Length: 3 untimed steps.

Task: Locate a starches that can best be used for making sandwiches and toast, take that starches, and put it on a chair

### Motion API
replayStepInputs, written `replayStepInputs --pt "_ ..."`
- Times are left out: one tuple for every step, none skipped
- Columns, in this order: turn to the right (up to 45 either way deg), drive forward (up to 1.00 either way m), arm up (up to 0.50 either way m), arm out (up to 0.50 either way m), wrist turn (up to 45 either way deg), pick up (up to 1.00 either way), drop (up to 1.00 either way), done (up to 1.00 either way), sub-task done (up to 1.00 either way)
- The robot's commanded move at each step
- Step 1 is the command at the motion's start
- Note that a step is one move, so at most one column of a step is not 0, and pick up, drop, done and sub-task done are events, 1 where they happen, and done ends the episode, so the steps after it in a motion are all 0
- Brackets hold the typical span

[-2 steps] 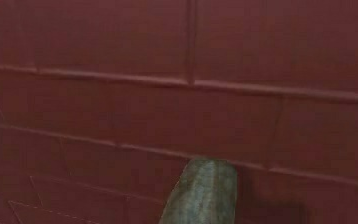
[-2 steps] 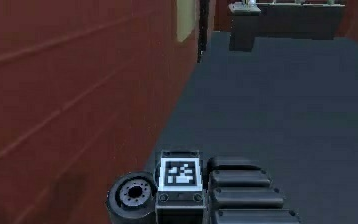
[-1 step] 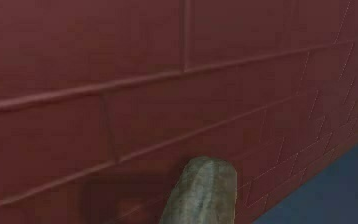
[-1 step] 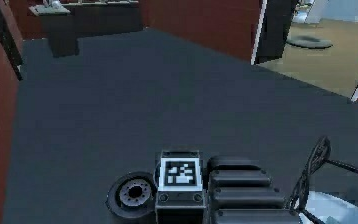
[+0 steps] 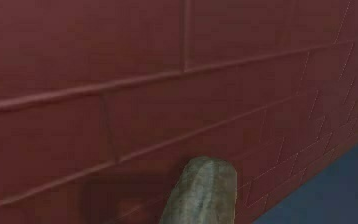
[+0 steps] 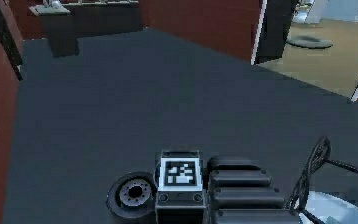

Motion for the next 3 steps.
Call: replayStepInputs --pt "-45.0 0.00 0.00 0.00 0.0 0.00 0.00 0.00 0.00" --pt "-39.0 0.00 0.00 0.00 0.0 0.00 0.00 0.00 0.00" --pt "45.0 0.00 0.00 0.00 0.0 0.00 0.00 0.00 0.00"
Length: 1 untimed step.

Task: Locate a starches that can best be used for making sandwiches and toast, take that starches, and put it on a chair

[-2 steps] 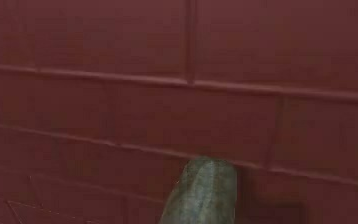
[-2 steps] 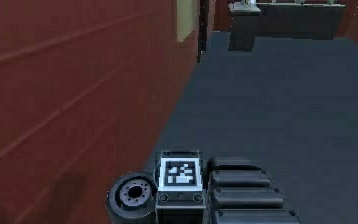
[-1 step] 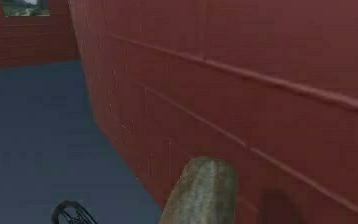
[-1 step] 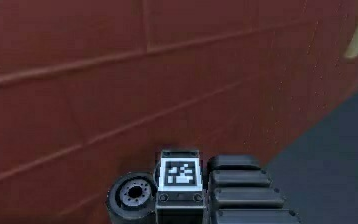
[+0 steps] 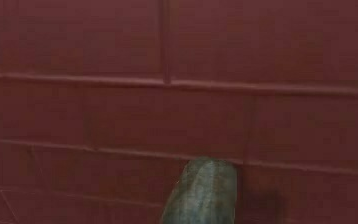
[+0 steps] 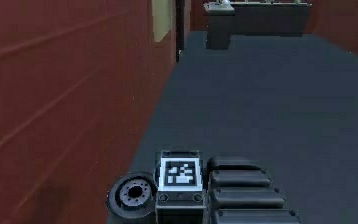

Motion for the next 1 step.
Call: replayStepInputs --pt "45.0 0.00 0.00 0.00 0.0 0.00 0.00 0.00 0.00"
